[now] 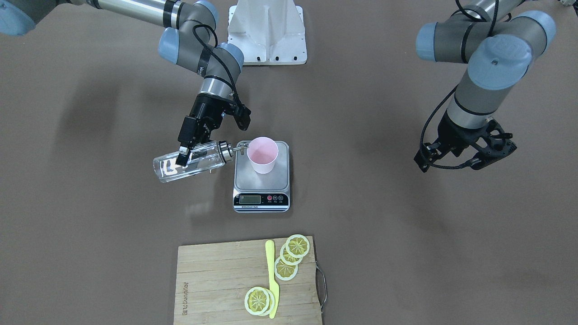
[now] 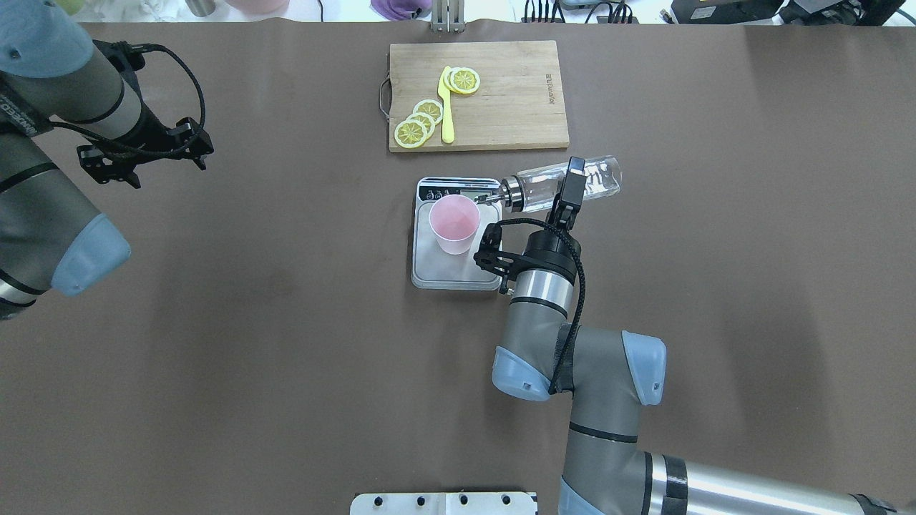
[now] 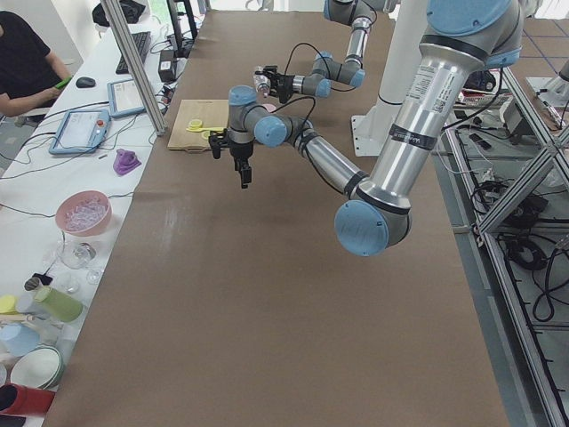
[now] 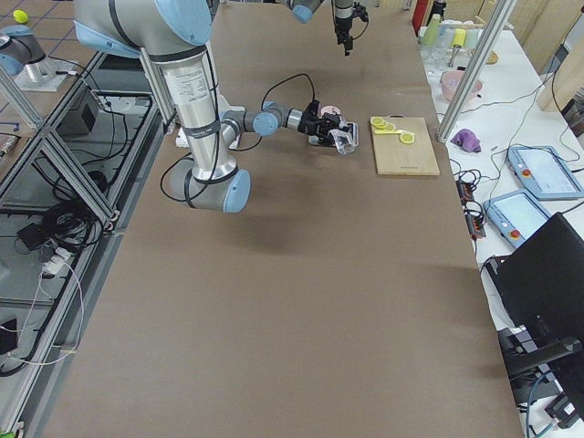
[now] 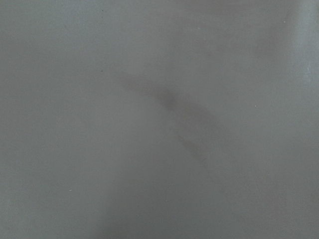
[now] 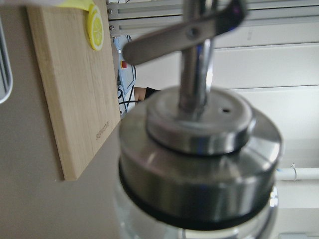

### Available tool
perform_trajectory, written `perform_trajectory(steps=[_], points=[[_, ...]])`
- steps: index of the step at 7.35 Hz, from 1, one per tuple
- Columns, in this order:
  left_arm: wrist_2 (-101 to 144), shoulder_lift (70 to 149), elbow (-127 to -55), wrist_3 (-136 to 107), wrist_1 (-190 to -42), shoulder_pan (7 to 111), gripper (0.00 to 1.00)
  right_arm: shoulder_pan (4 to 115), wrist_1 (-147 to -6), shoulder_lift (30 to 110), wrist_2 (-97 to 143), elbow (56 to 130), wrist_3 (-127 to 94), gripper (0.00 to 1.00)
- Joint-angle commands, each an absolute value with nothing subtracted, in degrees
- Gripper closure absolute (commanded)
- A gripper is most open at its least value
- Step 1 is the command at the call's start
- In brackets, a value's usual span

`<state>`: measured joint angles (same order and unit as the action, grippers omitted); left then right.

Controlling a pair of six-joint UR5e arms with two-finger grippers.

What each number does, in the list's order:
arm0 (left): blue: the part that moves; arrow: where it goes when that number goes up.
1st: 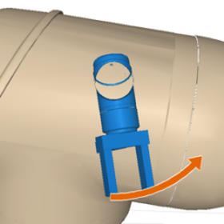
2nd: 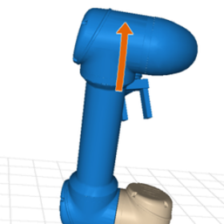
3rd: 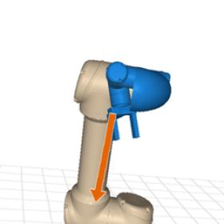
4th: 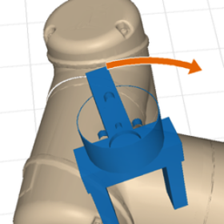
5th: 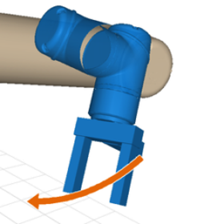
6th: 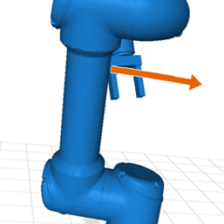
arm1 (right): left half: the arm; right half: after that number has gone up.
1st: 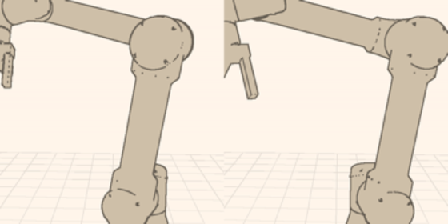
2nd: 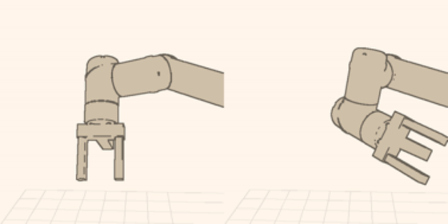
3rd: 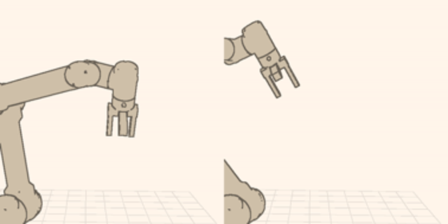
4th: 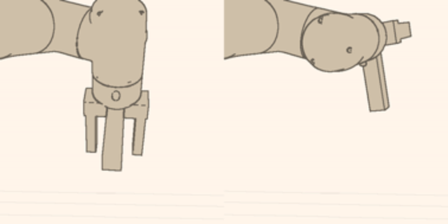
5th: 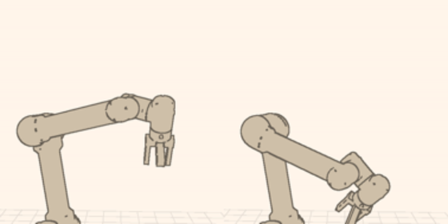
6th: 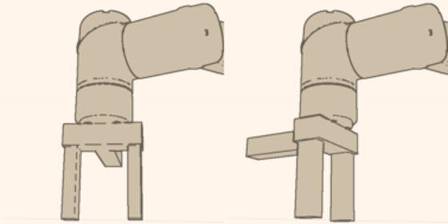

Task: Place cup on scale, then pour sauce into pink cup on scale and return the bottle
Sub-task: 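Tilt the bottle spout down over the pink cup with the right gripper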

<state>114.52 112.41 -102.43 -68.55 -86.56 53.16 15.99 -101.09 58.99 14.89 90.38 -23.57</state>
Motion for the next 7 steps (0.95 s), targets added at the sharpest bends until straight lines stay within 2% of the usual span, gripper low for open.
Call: perform_trajectory(steps=[1,7], points=[[114.5,112.4,-102.4,-68.6,-86.6,53.2,0.02,15.9,-101.9,59.2,10.6,90.2,-23.6,1.0],[114.5,112.1,-102.2,-68.6,-86.6,53.2,0.02,16.0,-101.2,58.5,4.8,87.5,-24.0,1.0]])
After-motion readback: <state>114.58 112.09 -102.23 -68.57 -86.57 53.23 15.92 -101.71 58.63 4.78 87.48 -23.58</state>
